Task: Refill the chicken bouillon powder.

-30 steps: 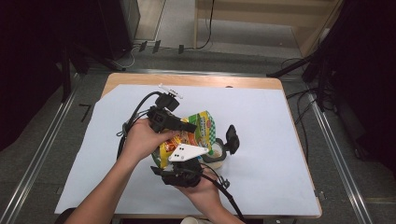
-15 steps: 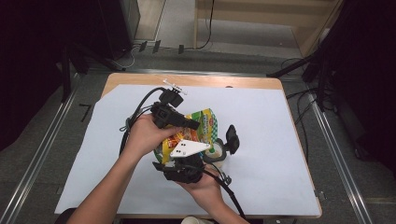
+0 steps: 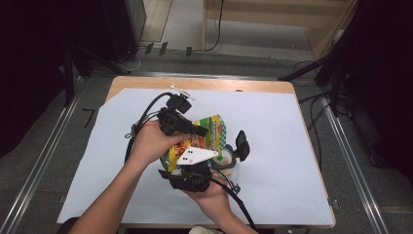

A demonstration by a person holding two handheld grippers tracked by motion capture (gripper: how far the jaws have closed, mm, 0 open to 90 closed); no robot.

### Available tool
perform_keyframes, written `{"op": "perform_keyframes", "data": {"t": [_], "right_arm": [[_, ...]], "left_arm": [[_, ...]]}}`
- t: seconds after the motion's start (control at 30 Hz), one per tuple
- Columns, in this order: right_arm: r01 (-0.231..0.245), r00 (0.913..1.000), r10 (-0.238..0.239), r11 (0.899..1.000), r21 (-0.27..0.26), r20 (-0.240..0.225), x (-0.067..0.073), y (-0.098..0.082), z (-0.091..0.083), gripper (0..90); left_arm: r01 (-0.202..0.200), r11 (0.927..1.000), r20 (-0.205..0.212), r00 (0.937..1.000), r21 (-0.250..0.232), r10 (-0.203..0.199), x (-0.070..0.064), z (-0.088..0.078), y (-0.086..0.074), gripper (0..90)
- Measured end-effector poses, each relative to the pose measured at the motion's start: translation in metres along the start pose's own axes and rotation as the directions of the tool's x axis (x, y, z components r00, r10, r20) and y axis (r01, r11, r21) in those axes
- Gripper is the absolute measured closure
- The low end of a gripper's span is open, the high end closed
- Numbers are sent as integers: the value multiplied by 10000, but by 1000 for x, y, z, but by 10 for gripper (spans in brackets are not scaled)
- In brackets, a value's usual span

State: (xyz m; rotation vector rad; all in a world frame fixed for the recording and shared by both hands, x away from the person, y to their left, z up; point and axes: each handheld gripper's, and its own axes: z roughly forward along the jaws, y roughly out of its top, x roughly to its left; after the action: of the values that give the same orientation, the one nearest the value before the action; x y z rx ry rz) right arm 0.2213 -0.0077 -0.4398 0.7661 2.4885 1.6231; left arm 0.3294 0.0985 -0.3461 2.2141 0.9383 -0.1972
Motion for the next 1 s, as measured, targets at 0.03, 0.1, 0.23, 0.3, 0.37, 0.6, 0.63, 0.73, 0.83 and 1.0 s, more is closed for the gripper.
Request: {"op": "perform_keyframes", "data": {"t": [0.03, 0.1, 0.23, 0.3, 0.37, 0.6, 0.63, 0.73, 0.83, 1.0], "right_arm": [[-28, 10000, 28, 10000, 4, -13, 0, 0, 0, 627], [-36, 10000, 36, 10000, 16, -21, 0, 0, 0, 627], [-41, 10000, 41, 10000, 45, -21, 1, 1, 0, 628], [-69, 10000, 69, 10000, 72, -56, 1, 1, -1, 628], [-135, 9999, 135, 9999, 93, -98, 1, 2, -1, 628], [-117, 9998, 119, 9998, 144, -130, 0, 3, -1, 628], [-85, 9999, 87, 9998, 158, -128, -1, 3, -1, 628], [-46, 9999, 48, 9998, 176, -112, -1, 3, -2, 628], [-86, 9999, 89, 9997, 216, -128, -1, 4, -2, 628], [-65, 9999, 68, 9997, 248, -108, -2, 3, -2, 629]], "left_arm": [[8, 10000, 10, 10000, 3, -8, 0, 0, 0, 806], [18, 10000, 25, 10000, 17, -18, 0, 0, 0, 806], [8, 10000, 43, 10000, 5, -8, 1, 0, 0, 804], [63, 10000, 114, 9999, 23, -63, 2, 0, 0, 801], [124, 9999, 183, 9998, 42, -124, 3, 0, 0, 800], [120, 9999, 191, 9997, 20, -120, 3, 0, 1, 800], [124, 9999, 192, 9997, 10, -124, 3, 0, 1, 800], [116, 9999, 211, 9997, 12, -116, 3, 0, 1, 799], [128, 9999, 238, 9996, 24, -129, 4, 0, 1, 798], [137, 9999, 258, 9996, 0, -136, 4, 1, 2, 798]]}}
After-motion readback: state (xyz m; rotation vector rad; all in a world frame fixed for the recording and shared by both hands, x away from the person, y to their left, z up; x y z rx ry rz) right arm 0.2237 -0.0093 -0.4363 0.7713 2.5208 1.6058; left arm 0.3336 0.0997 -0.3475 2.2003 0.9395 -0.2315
